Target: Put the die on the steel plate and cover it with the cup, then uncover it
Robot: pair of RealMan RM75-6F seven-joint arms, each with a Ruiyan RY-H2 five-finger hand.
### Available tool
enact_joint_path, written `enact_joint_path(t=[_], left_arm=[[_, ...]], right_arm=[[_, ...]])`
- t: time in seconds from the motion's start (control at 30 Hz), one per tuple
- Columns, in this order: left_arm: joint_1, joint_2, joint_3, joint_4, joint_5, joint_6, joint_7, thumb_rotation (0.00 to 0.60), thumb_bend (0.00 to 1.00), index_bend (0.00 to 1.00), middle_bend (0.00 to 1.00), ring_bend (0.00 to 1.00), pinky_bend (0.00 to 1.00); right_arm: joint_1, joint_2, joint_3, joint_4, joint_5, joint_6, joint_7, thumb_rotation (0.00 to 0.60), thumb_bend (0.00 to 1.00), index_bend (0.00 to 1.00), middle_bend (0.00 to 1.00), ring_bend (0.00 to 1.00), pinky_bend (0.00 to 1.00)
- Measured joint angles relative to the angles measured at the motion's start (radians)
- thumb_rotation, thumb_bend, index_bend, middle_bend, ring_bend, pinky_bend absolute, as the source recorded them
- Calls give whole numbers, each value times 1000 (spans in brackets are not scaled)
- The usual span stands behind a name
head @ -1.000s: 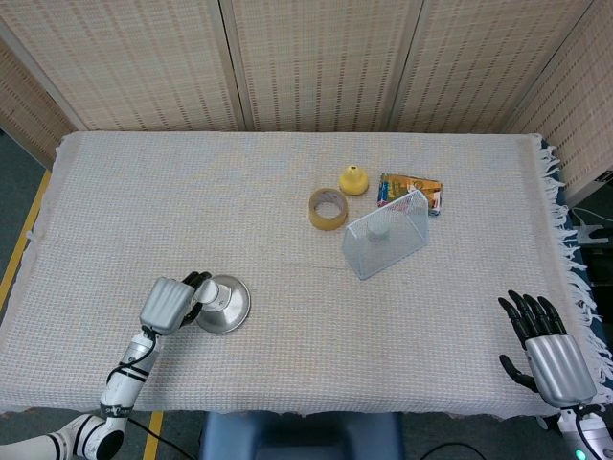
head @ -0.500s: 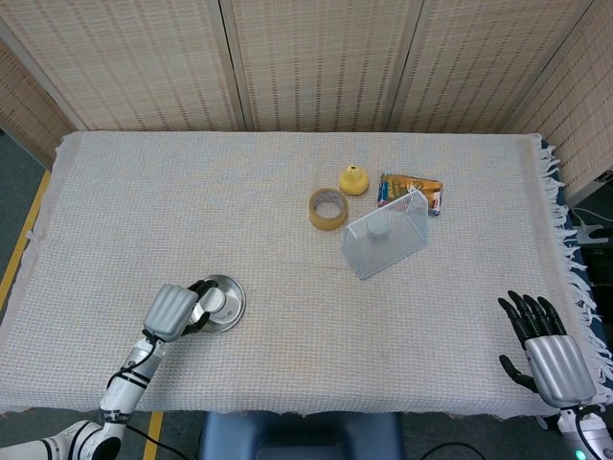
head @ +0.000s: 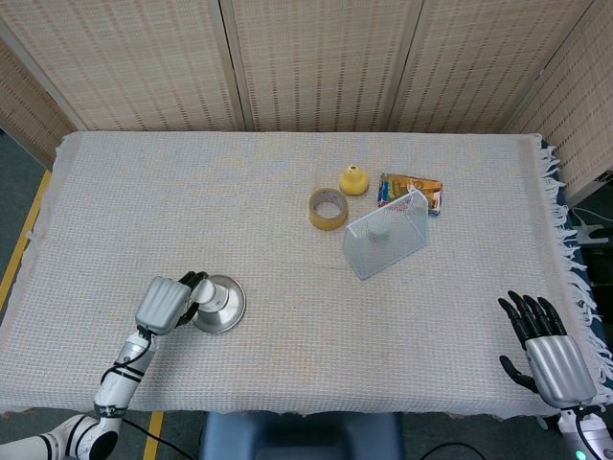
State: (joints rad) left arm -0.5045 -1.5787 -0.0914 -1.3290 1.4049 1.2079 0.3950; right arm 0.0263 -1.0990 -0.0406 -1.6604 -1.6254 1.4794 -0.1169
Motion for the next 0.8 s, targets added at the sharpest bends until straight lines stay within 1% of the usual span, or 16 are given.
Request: enact_joint_path(t=[0.13,0.23,0.37,0.5,0.57,0.7,0.8], left_arm=[[1,-20,-5,34,-1,20,54,600,457,490,608,840,996],[4,-23,-6,30,-3,23,50,600,458,491,608,839,996],[6,1,2,-25,-12,-8,-2,600,458,491,608,840,996],[0,63,16,-125,-30,-85,-72,600,457,490,607,840,996],[-4,88,21,-154,-30,-101,-89,600,457,489,607,840,995],[-6,92,23,-153,-23,-94,-99,600,457,489,607,840,996],[-7,82,20,-126,-21,-82,-68,600,459,489,607,840,995]], right_arm=[[-1,2,-2,-2,-3,1,0,600,199,0,0,0,0],[-1,2,-3,-2,-5,0,1,600,199,0,0,0,0],[1,2,-4,-2,-5,-3,4,600,198,0,0,0,0],[0,3,-4,-3,-5,-3,3,600,198,0,0,0,0],[0,3,-4,-3,-5,-2,3,600,199,0,0,0,0],[-1,3,-4,-3,-4,-3,3,600,199,0,0,0,0],[-1,3,-4,-4,-4,-3,3,600,199,0,0,0,0]])
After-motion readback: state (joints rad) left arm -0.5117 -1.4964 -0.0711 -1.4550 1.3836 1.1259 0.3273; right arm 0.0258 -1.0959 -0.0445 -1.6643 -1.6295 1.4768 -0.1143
